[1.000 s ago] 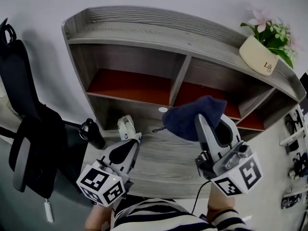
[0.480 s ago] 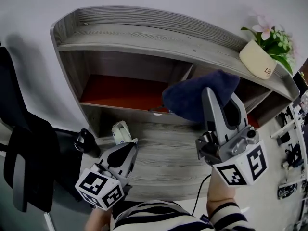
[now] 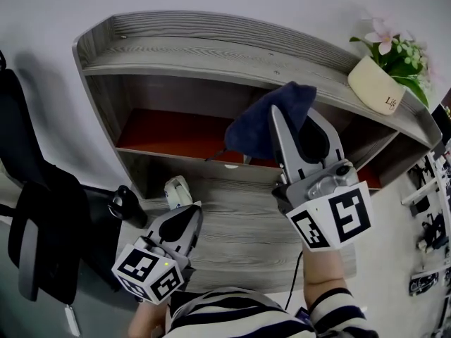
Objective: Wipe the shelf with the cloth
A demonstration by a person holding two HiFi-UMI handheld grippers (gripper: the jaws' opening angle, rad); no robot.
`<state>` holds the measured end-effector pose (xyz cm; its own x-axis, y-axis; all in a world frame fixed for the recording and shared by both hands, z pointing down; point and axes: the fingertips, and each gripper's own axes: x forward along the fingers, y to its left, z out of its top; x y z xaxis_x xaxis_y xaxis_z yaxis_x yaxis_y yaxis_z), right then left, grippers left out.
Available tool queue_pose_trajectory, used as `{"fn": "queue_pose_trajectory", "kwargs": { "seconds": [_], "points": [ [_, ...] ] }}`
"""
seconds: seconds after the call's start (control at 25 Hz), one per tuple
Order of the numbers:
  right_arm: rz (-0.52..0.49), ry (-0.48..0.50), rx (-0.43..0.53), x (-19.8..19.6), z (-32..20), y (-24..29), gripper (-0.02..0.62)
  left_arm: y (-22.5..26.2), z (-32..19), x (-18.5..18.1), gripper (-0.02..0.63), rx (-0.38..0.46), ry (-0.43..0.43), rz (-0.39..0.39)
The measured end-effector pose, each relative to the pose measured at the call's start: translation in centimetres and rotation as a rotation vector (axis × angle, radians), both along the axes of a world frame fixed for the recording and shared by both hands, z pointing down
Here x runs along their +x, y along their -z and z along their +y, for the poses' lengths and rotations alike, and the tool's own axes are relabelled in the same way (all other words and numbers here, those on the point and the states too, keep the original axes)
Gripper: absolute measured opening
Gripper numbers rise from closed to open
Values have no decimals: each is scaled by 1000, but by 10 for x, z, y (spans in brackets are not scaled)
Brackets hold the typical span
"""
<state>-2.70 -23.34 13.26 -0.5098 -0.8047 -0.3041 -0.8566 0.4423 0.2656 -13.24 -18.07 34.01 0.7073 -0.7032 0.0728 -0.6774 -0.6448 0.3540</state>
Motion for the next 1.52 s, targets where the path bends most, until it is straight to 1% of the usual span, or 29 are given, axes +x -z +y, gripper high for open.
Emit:
{"fn": "queue_pose_trajectory", "kwargs": {
  "seconds": [0.12,0.52,0.64,0.96,1.28,1.52],
  "points": [
    [29,-3,-20,-3,-5,-10,66,2,3,-4,21,7,26,-1],
    [29,1,-121,-2,-10,-54,66,3,20,-5,23,9,62,-4],
    [48,-8,-144,0,-11,-68,66,2,22,-2,22,9,67,-3],
    [89,-38,-221,1,-14,-109,66,0,27,8,23,14,56,-11],
    [116,-60,-271,4,-14,-142,66,-2,26,15,22,6,46,-16],
    [138,-54,-269,2,-13,-145,66,-4,26,21,21,7,38,-26]
  ]
}}
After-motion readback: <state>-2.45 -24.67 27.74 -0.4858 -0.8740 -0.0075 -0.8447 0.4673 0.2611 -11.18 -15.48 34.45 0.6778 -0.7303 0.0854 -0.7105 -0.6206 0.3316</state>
